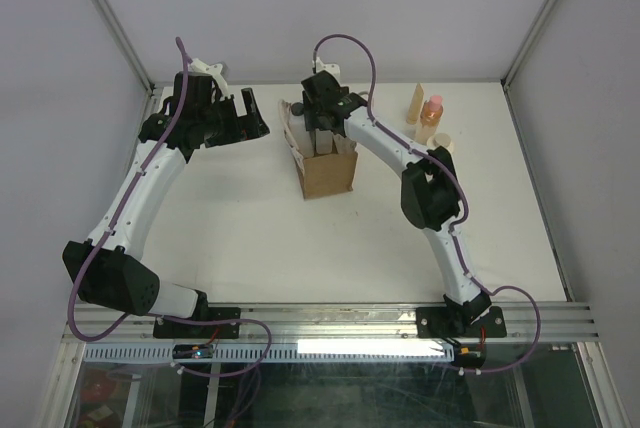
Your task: Take the personal care products out of the canvas bag
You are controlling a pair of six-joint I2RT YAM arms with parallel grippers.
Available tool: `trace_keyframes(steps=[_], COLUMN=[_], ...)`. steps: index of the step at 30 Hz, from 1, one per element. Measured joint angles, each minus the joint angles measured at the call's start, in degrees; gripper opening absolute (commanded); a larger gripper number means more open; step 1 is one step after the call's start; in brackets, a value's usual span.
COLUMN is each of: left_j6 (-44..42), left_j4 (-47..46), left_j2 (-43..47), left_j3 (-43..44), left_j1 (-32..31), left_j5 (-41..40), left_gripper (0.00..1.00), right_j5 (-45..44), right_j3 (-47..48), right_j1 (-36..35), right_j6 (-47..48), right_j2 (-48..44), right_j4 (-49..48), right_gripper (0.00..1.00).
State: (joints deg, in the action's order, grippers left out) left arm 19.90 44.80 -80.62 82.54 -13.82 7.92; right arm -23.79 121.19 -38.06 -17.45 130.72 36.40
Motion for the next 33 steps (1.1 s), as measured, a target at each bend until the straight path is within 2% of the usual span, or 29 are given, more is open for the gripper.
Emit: trace_keyframes(steps=[3,5,8,14,17,24,33], left_j6=[-0.02,-0.02,-0.02,0.0,0.0,0.02,0.09], left_j4=[0.2,0.2,0.2,0.22,0.2,0.2,0.15], left_j2=[0.0,0.02,0.02,0.0,0.0,0.0,0.0], left_j3=[0.0,0.0,0.0,0.0,0.0,0.0,0.0], left_j1=[0.0,0.0,0.0,0.0,0.0,0.0,0.0], left_j5=[0.02,0.02,0.02,0.04,0.09,0.33,1.4], left_gripper=[0.99,0.99,0.99,0.99,0.99,0.99,0.99], right_j5=[0.02,0.04,0.35,1.4,2.19,3.74,6.62], right_j3=[0.02,0.09,0.22,0.52,0.52,0.52,-2.03], right_j1=[0.04,0.04,0.04,0.04,0.15,0.37,0.37], right_j6=[0.55,1.14,1.95,3.21,3.89,4.5,4.0], right_j2=[0.24,0.26,0.28,0.28,0.2,-0.55,-7.43], right_j4=[-0.26,-0.44,-0.7,-0.74,-0.74,0.37,1.44], right_gripper=[0.69,0.64,0.5,0.3,0.17,0.01,0.0])
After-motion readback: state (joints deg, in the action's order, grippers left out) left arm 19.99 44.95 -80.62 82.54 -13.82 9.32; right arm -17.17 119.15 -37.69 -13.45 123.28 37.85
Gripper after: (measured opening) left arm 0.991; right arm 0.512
